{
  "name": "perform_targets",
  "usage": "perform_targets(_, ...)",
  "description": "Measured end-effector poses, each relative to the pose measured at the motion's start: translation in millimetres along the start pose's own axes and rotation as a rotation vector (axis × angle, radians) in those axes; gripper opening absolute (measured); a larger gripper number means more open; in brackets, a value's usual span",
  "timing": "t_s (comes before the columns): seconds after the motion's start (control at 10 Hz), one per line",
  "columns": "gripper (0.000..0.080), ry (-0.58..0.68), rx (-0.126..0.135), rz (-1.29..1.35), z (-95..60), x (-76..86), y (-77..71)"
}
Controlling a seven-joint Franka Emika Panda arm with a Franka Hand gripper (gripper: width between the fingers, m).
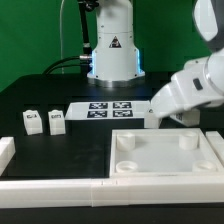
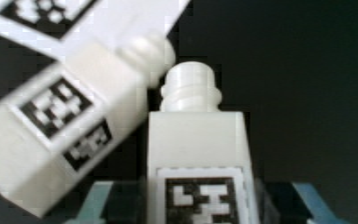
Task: Assemble one leg
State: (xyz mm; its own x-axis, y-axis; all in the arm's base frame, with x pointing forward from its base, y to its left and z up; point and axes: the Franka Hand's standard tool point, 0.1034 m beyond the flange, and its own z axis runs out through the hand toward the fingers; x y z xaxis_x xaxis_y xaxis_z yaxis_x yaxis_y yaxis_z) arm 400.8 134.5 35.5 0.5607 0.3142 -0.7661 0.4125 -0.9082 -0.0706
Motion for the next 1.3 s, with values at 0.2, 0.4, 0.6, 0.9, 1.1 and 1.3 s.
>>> perform_targets(0.2,0.0288,-0.029,-0.001,0.004,-22.4,-23.9,-0.5)
perform_targets(0.4,0.0289,-0.003,-0.003,0.007,-28.8,-29.7,0.8)
perform_targets(0.6,0.0290,0.166,-0.014,0.012,-36.5,-13.9,4.5)
perform_targets(0.9,0.0290,0.471,-0.037,0.020,-40.5,-12.8,10.3)
perform_targets(1.1,0.0290,0.729,-0.048,0.068,-60.4,-28.6,37.1)
perform_targets(1.3,0.0290,0.897,-0.070,0.069,-65.4,-29.2,42.0)
